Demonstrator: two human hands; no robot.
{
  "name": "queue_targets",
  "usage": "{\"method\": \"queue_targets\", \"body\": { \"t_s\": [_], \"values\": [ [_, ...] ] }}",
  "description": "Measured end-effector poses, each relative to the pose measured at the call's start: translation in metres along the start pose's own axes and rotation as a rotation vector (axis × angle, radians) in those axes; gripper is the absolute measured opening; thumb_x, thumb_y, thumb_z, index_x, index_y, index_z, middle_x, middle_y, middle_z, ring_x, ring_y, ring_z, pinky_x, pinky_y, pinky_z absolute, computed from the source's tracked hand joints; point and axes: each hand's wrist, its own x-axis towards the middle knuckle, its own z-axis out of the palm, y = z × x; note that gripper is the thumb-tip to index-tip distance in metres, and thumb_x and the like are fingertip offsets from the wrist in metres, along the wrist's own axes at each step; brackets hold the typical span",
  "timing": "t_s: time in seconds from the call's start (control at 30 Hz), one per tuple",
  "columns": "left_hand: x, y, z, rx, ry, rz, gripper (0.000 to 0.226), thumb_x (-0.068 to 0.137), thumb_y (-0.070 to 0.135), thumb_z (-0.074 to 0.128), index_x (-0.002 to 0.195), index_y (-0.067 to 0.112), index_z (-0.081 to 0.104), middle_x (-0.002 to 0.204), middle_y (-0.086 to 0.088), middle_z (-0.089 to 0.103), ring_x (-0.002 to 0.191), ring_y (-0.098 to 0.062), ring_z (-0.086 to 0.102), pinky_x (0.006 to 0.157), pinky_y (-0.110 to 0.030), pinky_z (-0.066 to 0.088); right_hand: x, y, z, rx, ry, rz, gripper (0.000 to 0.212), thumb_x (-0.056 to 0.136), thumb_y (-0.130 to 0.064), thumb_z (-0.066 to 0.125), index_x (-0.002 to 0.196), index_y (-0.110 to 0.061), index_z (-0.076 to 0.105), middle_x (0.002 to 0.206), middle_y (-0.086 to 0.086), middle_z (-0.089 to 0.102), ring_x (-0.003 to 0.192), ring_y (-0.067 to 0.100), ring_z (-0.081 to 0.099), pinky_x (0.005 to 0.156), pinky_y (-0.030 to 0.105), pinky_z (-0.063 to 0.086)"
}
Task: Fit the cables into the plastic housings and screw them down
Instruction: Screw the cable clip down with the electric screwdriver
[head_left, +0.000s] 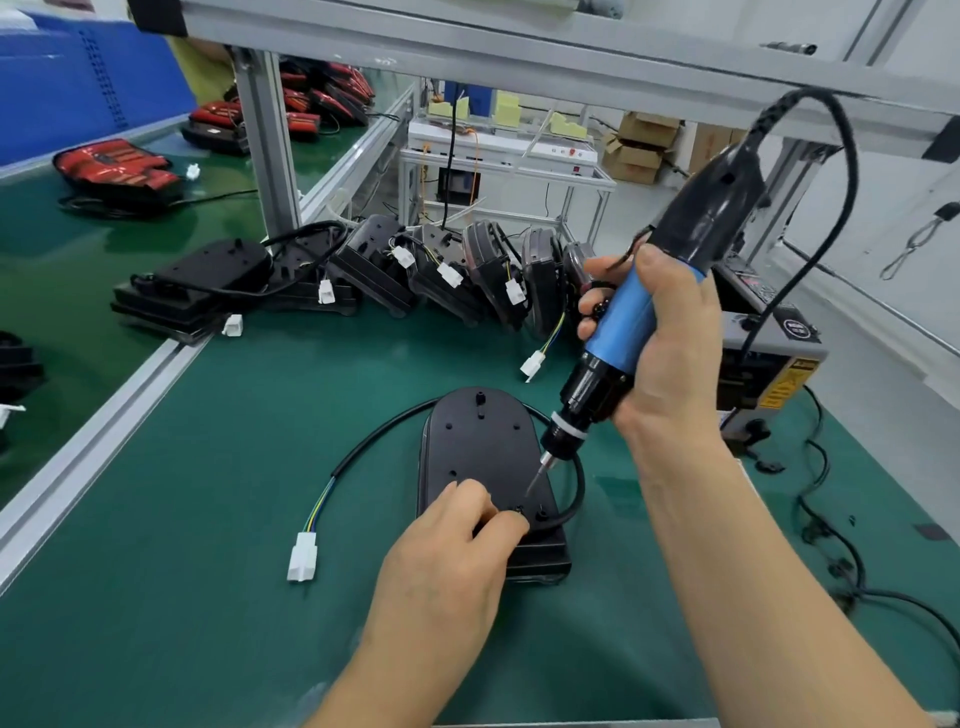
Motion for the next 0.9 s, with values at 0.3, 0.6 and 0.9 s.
{"method": "queue_targets", "body": {
  "t_s": [0.3,0.6,0.9],
  "values": [
    [0.000,-0.001,0.001,-0.006,0.005,-0.001,0.030,0.063,-0.005,0.080,0.079,0.018,0.068,0.076,0.001,0.048,0.074,-0.017,0.063,0.048,-0.024,0.043,-0.005,0.007,0.004,-0.037,-0.038,0.010,0.020,0.082,-0.017,0.058,0.098,-0.012,0.047,0.078,0.008,0.065,0.058,0.019,0.055,0.050,0.028,0.047],
    [-0.001,-0.001,0.001,0.001,0.006,0.011,0.028,0.066,-0.005,0.078,0.082,0.016,0.069,0.077,0.000,0.052,0.076,-0.018,0.065,0.050,-0.025,0.045,-0.008,0.005,0.012,-0.077,-0.142,-0.030,0.018,0.080,-0.014,0.059,0.095,-0.010,0.048,0.082,0.012,0.065,0.058,0.023,0.055,0.049,0.028,0.045],
    [-0.001,-0.002,0.003,-0.007,0.025,0.016,0.029,0.065,-0.006,0.079,0.083,0.015,0.069,0.076,-0.001,0.051,0.075,-0.019,0.064,0.046,-0.028,0.046,-0.009,0.004,0.015,-0.124,-0.140,-0.028,0.016,0.078,-0.013,0.059,0.091,-0.013,0.050,0.080,0.009,0.064,0.056,0.023,0.055,0.049,0.028,0.045]
  ]
}}
